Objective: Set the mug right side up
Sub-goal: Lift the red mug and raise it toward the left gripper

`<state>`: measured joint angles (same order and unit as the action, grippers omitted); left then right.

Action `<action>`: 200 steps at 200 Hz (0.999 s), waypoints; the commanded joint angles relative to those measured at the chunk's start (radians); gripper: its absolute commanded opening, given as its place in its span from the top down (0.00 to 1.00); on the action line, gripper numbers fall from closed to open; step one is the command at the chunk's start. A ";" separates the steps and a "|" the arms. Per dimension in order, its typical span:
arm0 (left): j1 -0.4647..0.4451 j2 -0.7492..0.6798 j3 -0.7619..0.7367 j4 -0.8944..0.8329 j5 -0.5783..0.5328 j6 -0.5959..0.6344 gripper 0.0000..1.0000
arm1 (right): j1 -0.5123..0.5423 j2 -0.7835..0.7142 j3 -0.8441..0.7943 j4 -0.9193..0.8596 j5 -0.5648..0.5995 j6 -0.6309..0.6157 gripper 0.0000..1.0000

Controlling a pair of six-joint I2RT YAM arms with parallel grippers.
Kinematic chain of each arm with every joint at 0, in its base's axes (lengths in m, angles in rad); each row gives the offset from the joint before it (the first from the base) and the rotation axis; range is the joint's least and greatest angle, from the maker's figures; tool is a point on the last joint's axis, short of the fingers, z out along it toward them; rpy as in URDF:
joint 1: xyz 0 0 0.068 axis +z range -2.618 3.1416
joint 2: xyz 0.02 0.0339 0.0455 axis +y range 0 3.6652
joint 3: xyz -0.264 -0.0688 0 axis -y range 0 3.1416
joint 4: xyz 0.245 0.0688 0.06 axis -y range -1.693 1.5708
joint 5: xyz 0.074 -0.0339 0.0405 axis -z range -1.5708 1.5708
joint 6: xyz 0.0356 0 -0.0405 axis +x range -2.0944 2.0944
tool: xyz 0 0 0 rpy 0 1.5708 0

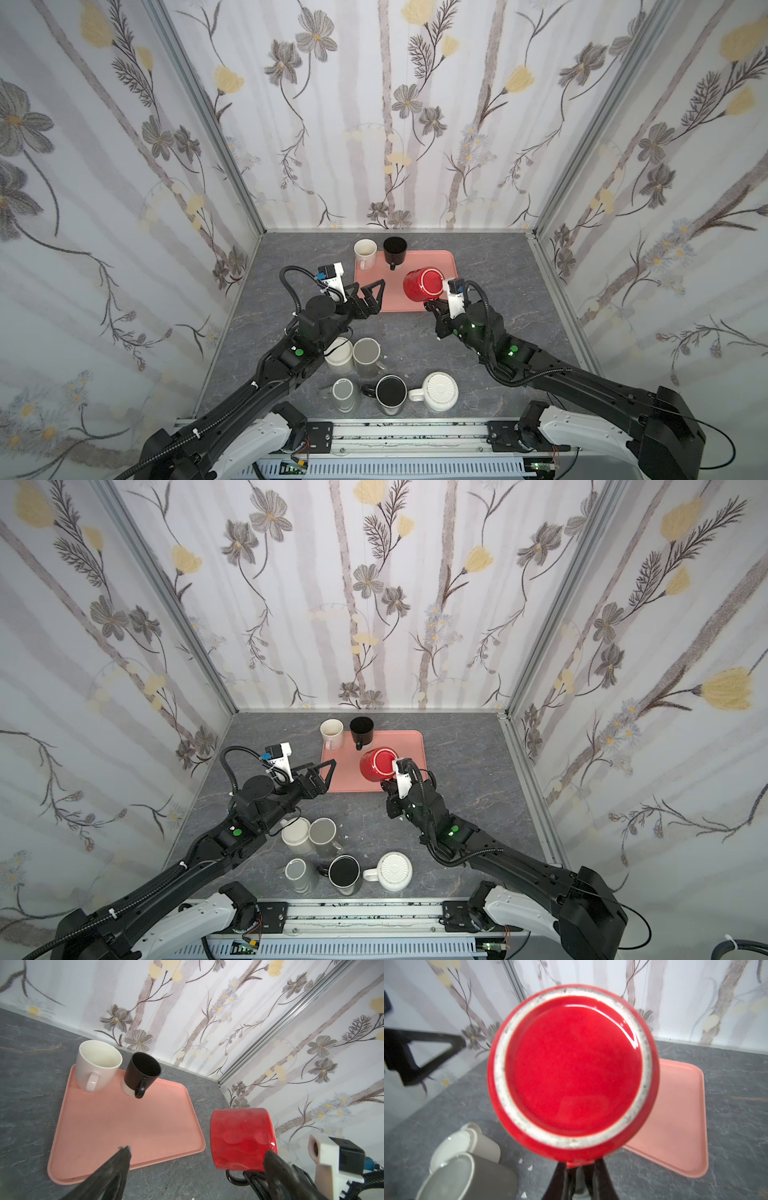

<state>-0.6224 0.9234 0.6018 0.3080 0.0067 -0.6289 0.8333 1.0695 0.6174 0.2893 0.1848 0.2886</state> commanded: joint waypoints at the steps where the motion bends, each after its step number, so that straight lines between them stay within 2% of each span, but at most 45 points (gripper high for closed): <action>1: 0.001 0.018 0.009 0.125 0.102 -0.010 0.00 | -0.053 -0.002 0.026 0.268 -0.126 0.085 1.00; 16: 0.000 0.027 -0.003 0.184 0.172 -0.023 0.02 | -0.087 0.005 0.032 0.369 -0.196 0.155 1.00; 32: 0.002 0.038 -0.013 0.239 0.226 -0.039 0.12 | -0.114 0.016 0.042 0.463 -0.264 0.227 1.00; 44: 0.003 0.047 -0.024 0.292 0.265 -0.052 0.19 | -0.115 0.028 0.057 0.505 -0.299 0.265 1.00; 69: 0.001 0.067 -0.051 0.417 0.344 -0.087 0.23 | -0.114 0.056 0.056 0.635 -0.390 0.352 1.00; 82: 0.001 0.083 -0.051 0.463 0.378 -0.100 0.30 | -0.109 0.068 0.053 0.689 -0.426 0.395 1.00; 145: -0.013 0.110 -0.072 0.684 0.462 -0.154 0.50 | -0.052 0.097 0.068 0.746 -0.477 0.423 1.00; 164: -0.021 0.116 -0.071 0.697 0.464 -0.159 0.52 | -0.036 0.112 0.076 0.748 -0.480 0.423 1.00; 200: -0.030 0.117 -0.064 0.708 0.464 -0.161 0.63 | -0.020 0.140 0.076 0.777 -0.479 0.442 1.00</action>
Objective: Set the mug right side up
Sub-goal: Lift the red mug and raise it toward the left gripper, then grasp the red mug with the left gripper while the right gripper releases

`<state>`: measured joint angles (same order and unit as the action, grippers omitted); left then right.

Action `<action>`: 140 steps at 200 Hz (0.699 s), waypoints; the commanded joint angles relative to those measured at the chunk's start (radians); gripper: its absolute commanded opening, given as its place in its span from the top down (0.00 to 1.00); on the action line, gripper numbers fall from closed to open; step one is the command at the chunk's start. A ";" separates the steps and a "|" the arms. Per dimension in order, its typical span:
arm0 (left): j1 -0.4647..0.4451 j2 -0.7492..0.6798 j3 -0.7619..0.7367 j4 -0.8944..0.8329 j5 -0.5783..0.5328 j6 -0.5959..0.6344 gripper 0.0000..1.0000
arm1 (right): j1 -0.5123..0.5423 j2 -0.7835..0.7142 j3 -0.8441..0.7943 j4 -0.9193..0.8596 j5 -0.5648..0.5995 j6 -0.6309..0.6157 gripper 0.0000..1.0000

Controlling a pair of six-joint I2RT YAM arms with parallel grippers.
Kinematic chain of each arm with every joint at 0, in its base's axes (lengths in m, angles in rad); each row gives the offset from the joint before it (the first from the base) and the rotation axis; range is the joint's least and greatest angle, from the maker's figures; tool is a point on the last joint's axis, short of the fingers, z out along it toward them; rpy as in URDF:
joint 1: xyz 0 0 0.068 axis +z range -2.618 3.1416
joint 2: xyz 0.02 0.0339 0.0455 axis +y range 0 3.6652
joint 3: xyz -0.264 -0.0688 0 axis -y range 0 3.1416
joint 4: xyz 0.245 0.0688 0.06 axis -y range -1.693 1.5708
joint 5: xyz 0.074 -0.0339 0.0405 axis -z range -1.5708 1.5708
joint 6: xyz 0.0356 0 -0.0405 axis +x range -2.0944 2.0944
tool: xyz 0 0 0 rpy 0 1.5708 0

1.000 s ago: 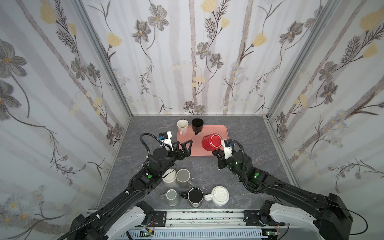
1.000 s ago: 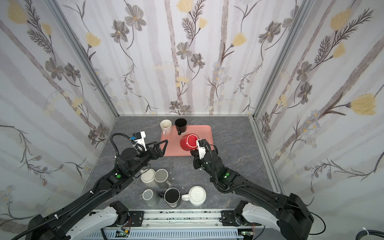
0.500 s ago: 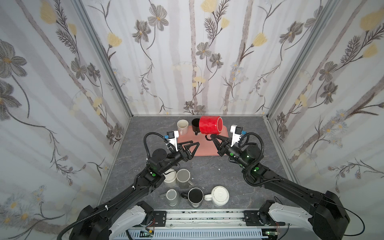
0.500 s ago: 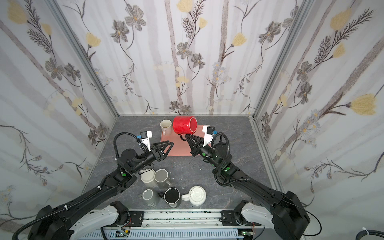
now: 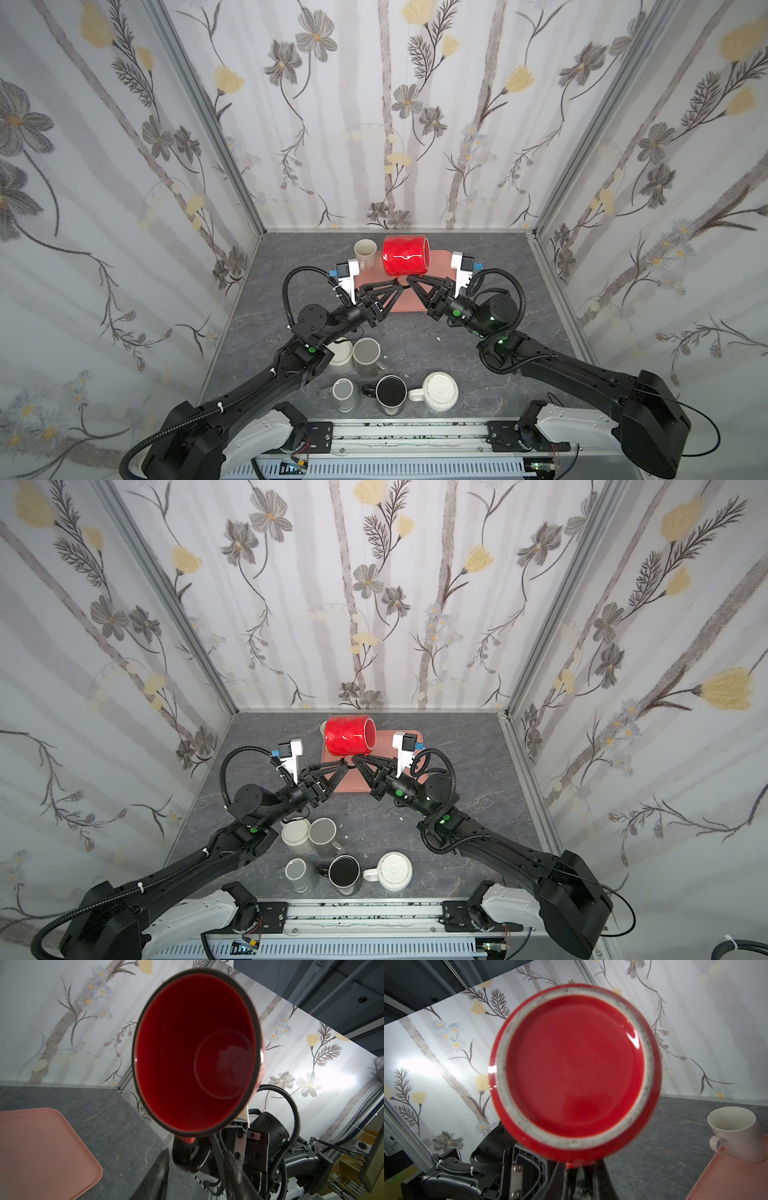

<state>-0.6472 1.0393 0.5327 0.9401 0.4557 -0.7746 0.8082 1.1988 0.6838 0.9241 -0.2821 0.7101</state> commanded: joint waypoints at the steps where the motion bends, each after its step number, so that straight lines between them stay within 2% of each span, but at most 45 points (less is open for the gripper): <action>1: -0.006 0.001 0.006 0.076 0.014 -0.015 0.63 | 0.005 0.011 0.011 0.145 -0.012 0.023 1.00; 22: -0.011 0.005 0.012 0.078 0.014 -0.017 0.65 | 0.005 0.032 0.006 0.187 -0.021 0.054 1.00; 49: -0.013 0.002 0.016 0.082 0.004 -0.020 0.76 | 0.005 0.057 -0.002 0.226 -0.035 0.090 1.00; 70: -0.013 -0.004 0.018 0.070 -0.019 -0.022 0.86 | 0.005 0.064 -0.006 0.228 -0.035 0.092 1.00; 73: -0.013 -0.004 0.018 0.067 -0.023 -0.022 0.88 | 0.031 0.062 -0.006 0.226 -0.036 0.091 1.00; 87: -0.015 -0.008 0.024 0.047 -0.045 -0.021 1.00 | 0.034 0.057 -0.012 0.220 -0.033 0.089 1.00; 126: -0.025 -0.028 0.058 -0.058 -0.089 0.028 1.00 | 0.035 -0.008 -0.044 0.118 0.029 0.025 1.00; 140: -0.035 -0.024 0.084 -0.118 -0.106 0.055 1.00 | 0.031 -0.032 -0.062 0.102 0.048 0.008 0.91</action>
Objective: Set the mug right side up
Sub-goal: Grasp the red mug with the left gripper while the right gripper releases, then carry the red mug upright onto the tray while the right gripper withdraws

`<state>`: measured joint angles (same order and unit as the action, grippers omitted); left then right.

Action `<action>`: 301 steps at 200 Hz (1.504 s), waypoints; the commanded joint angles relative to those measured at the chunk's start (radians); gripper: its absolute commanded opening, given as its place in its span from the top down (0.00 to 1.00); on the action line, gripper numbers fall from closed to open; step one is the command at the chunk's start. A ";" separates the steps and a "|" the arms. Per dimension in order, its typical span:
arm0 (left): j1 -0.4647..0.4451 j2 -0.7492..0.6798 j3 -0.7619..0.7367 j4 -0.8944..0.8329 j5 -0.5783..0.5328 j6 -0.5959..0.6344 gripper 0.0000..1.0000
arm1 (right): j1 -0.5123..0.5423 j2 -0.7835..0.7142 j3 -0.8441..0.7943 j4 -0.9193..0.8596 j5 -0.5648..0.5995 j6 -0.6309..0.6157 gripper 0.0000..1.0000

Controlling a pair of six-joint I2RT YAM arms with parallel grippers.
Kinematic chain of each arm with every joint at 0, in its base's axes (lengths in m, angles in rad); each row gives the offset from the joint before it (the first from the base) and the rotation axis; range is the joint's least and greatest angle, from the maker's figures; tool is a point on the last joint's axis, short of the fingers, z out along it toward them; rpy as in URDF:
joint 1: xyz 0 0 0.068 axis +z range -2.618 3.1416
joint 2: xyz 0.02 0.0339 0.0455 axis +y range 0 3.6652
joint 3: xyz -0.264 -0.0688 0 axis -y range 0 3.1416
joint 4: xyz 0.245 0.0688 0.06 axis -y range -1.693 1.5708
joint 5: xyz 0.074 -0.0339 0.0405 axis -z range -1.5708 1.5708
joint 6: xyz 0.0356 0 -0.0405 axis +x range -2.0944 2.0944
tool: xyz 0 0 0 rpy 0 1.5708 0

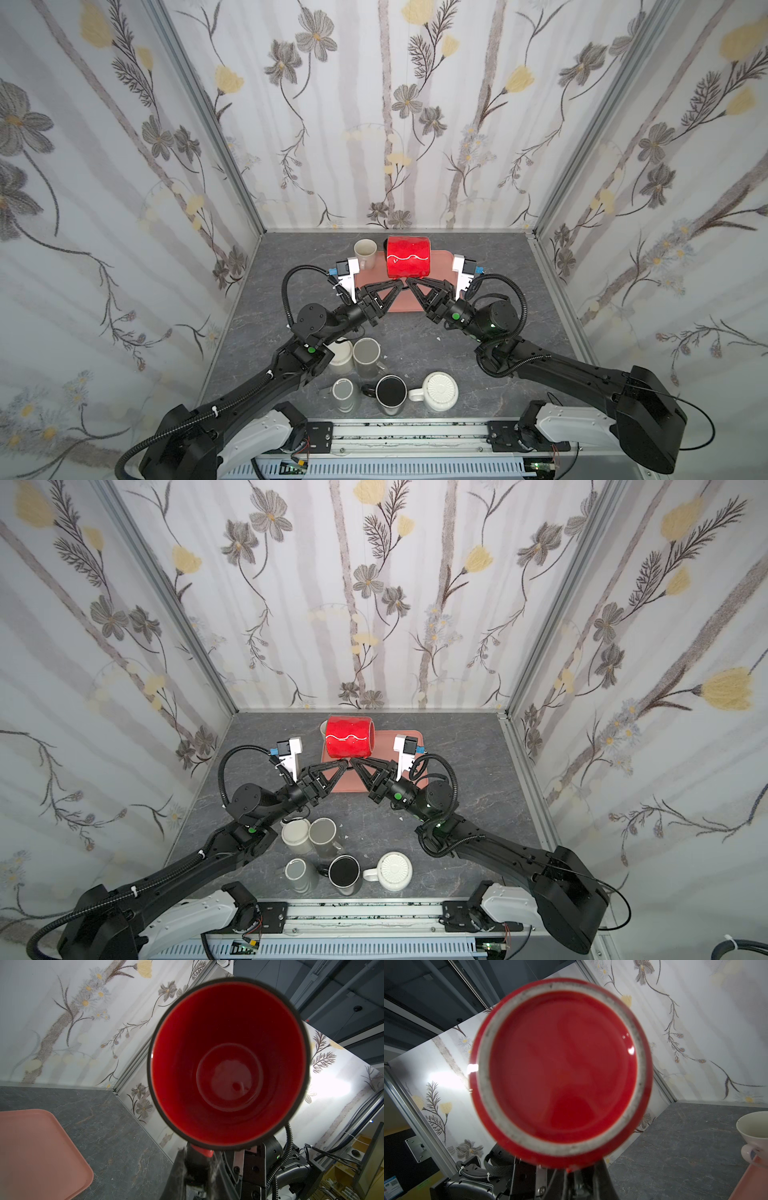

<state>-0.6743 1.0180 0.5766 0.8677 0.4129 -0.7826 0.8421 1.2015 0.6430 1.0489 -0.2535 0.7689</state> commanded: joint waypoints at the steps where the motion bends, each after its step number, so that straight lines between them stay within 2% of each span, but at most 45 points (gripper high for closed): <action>1: -0.009 -0.002 0.042 -0.051 -0.066 0.065 1.00 | -0.004 -0.037 -0.021 -0.025 0.021 -0.052 0.90; 24: -0.023 0.008 0.074 -0.132 -0.107 0.102 1.00 | -0.005 -0.090 -0.042 -0.111 0.071 -0.099 0.49; 32: -0.028 0.012 0.084 -0.159 -0.123 0.113 1.00 | -0.007 -0.116 -0.056 -0.144 0.095 -0.116 0.44; 48: -0.039 0.021 0.122 -0.234 -0.159 0.147 1.00 | -0.011 -0.184 -0.087 -0.223 0.157 -0.150 0.38; 79: -0.078 0.071 0.208 -0.382 -0.248 0.224 1.00 | -0.015 -0.346 -0.141 -0.416 0.312 -0.194 0.37; 116: -0.161 0.235 0.392 -0.601 -0.487 0.325 1.00 | -0.059 -0.533 -0.188 -0.633 0.483 -0.231 0.37; 186: -0.210 0.657 0.709 -0.670 -0.763 0.420 1.00 | -0.083 -0.751 -0.230 -0.856 0.603 -0.246 0.39; 247: -0.206 1.041 1.089 -0.852 -0.923 0.425 1.00 | -0.095 -0.869 -0.220 -1.007 0.685 -0.269 0.40; 301: -0.168 1.230 1.278 -0.954 -0.962 0.394 1.00 | -0.098 -0.959 -0.207 -1.089 0.745 -0.280 0.39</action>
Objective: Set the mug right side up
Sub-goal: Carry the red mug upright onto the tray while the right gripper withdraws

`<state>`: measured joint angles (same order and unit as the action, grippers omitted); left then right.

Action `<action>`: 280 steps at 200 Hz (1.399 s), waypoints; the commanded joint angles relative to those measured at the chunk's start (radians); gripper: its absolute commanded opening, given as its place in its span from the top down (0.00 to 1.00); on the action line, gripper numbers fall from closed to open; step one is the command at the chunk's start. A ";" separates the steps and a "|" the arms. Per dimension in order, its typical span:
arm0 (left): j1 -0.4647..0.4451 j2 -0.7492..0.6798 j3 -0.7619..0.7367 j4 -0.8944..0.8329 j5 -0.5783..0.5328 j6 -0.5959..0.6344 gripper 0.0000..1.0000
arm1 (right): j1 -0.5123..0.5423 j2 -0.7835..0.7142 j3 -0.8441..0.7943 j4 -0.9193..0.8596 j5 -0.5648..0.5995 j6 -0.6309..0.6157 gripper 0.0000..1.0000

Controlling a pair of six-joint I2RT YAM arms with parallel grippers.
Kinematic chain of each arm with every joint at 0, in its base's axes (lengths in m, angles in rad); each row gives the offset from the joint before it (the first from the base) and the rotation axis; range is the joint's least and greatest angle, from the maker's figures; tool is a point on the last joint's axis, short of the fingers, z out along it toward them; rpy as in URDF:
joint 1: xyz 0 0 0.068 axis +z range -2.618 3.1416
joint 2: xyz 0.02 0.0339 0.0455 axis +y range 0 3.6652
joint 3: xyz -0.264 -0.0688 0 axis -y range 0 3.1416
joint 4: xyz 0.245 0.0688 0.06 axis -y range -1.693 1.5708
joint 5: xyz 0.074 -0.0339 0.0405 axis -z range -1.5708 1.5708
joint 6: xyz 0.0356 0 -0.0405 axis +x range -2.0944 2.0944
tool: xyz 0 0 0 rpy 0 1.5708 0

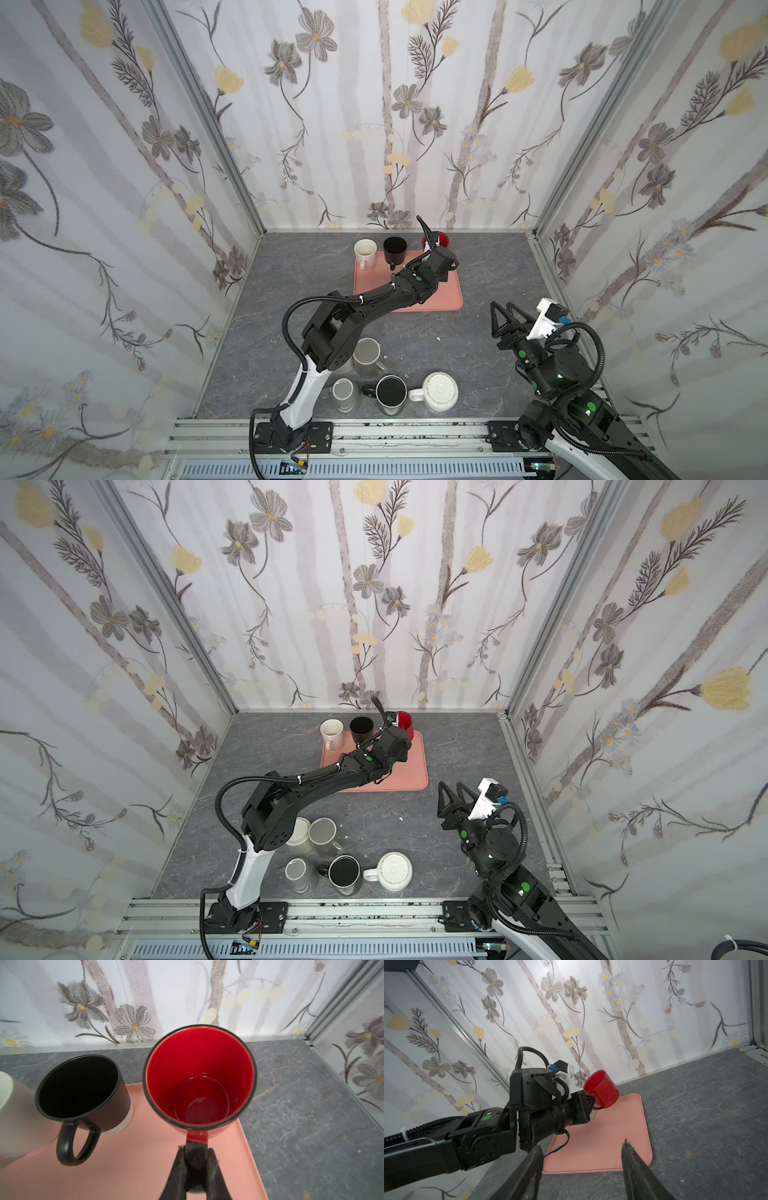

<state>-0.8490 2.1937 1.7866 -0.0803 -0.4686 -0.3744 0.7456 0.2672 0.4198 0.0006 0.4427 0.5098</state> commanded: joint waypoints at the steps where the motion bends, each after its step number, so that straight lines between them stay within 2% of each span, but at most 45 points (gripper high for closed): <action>1: 0.006 0.057 0.071 -0.008 -0.083 -0.013 1.00 | -0.001 -0.026 0.016 -0.041 0.049 -0.022 0.39; 53: 0.031 0.164 0.165 -0.076 -0.103 -0.032 1.00 | -0.001 -0.065 0.025 -0.077 0.070 -0.033 0.39; 189: 0.085 0.255 0.237 -0.158 -0.131 -0.070 1.00 | -0.002 -0.092 0.021 -0.105 0.077 -0.032 0.37; 210: 0.088 0.242 0.225 -0.155 -0.113 -0.083 0.75 | -0.002 -0.082 0.027 -0.105 0.064 -0.036 0.34; 224: 0.087 0.224 0.207 -0.141 -0.102 -0.091 0.64 | -0.001 -0.067 0.034 -0.105 0.057 -0.039 0.32; 253: 0.082 0.145 0.131 -0.086 -0.060 -0.114 0.55 | -0.002 -0.041 0.041 -0.112 0.035 -0.038 0.28; 280: 0.060 0.001 0.005 0.025 -0.011 -0.133 0.49 | -0.002 -0.003 0.046 -0.117 -0.011 -0.037 0.25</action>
<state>-0.7738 2.3066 1.8690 -0.1902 -0.5194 -0.4690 0.7437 0.2359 0.4534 -0.1154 0.4820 0.4774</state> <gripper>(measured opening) 0.486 0.740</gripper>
